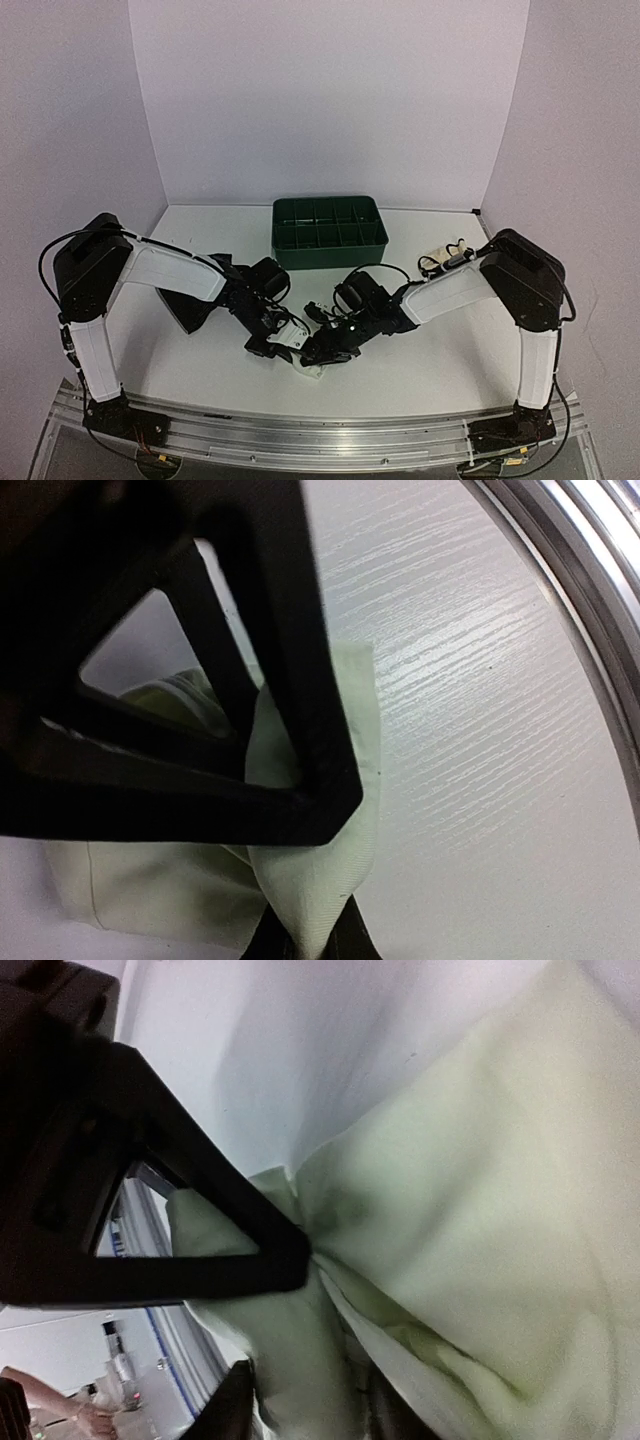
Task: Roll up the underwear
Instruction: Roll the underwear to the center of the board.
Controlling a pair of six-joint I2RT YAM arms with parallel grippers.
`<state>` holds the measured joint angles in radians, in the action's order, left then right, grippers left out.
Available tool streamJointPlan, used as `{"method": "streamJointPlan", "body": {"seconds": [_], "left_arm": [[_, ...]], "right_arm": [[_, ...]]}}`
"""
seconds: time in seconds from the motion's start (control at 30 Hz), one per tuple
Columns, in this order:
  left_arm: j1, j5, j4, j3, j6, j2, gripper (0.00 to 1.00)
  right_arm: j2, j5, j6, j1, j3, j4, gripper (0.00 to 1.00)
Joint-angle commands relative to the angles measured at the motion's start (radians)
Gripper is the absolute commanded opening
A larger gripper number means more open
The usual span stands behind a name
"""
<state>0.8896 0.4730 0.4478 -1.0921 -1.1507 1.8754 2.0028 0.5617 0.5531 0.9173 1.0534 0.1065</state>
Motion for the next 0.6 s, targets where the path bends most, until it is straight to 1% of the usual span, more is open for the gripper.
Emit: {"method": "streamJointPlan", "body": {"seconds": [0.0, 0.1, 0.17, 0.23, 0.3, 0.4, 0.57], "left_arm": [[-0.015, 0.080, 0.188, -0.092, 0.122, 0.050, 0.00], [-0.037, 0.175, 0.256, -0.139, 0.181, 0.084, 0.00], [-0.051, 0.226, 0.302, -0.160, 0.199, 0.106, 0.00], [-0.062, 0.268, 0.342, -0.182, 0.209, 0.130, 0.00], [-0.075, 0.313, 0.376, -0.205, 0.227, 0.154, 0.00], [-0.101, 0.370, 0.433, -0.247, 0.256, 0.204, 0.00], [-0.151, 0.432, 0.535, -0.354, 0.301, 0.306, 0.00]], "right_arm": [[-0.194, -0.261, -0.121, -0.004, -0.093, -0.050, 0.46], [-0.295, -0.347, -0.191, 0.005, -0.166, -0.021, 0.48], [-0.360, -0.414, -0.275, 0.034, -0.210, -0.002, 0.49], [-0.408, -0.503, -0.396, 0.089, -0.249, 0.024, 0.49], [-0.430, -0.608, -0.560, 0.164, -0.284, 0.075, 0.49], [-0.407, -0.701, -0.733, 0.246, -0.283, 0.122, 0.49], [-0.270, -0.836, -0.947, 0.322, -0.173, 0.127, 0.49]]}}
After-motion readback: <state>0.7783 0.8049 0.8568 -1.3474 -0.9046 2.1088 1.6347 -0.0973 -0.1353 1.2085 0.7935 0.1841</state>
